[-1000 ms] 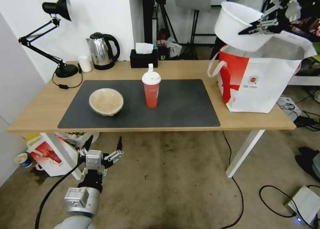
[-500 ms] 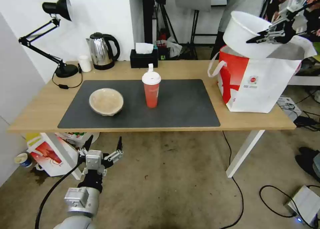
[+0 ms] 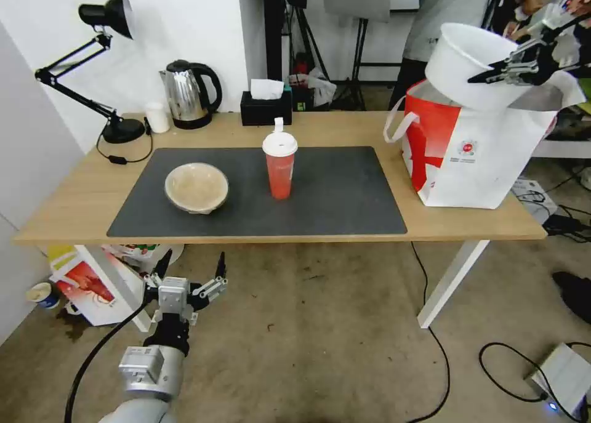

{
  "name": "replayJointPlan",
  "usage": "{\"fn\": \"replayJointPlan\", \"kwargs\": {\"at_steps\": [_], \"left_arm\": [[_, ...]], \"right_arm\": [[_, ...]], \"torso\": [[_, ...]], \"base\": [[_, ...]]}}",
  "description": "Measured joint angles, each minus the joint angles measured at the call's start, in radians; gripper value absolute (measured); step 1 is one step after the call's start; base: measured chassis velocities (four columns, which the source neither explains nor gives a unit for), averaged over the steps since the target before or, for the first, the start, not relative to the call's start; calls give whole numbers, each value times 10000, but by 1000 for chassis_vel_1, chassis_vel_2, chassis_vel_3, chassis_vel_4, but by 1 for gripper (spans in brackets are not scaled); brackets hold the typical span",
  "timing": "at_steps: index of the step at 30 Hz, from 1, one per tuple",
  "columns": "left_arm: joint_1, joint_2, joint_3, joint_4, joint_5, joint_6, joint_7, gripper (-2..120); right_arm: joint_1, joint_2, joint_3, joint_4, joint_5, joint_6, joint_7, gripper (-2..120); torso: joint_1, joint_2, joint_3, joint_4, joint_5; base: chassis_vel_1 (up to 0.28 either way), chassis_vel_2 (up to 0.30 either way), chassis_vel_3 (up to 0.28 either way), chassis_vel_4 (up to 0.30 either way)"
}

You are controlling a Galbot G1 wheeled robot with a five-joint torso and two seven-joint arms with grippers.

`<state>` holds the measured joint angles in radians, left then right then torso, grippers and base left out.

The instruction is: Pick up the trash from the table and place it into the takeout bag.

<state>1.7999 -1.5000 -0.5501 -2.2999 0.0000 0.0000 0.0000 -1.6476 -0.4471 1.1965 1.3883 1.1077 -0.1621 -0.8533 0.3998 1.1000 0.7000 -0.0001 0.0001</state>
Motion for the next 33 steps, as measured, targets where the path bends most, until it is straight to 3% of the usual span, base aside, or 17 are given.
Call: {"fn": "replayJointPlan", "kwargs": {"at_steps": [21, 33], "left_arm": [[0, 0, 0, 0, 0, 0, 0, 100], [1, 0, 0, 0, 0, 0, 0, 100]], "right_arm": [[-171, 64, -130, 148, -50, 448, 1330, 1], [-486, -38, -45, 165, -69, 568, 1588, 1]], "torso": [[1, 0, 2, 1, -1], [2, 0, 2, 2, -1]], "base": [[0, 0, 0, 0], [0, 0, 0, 0]]}}
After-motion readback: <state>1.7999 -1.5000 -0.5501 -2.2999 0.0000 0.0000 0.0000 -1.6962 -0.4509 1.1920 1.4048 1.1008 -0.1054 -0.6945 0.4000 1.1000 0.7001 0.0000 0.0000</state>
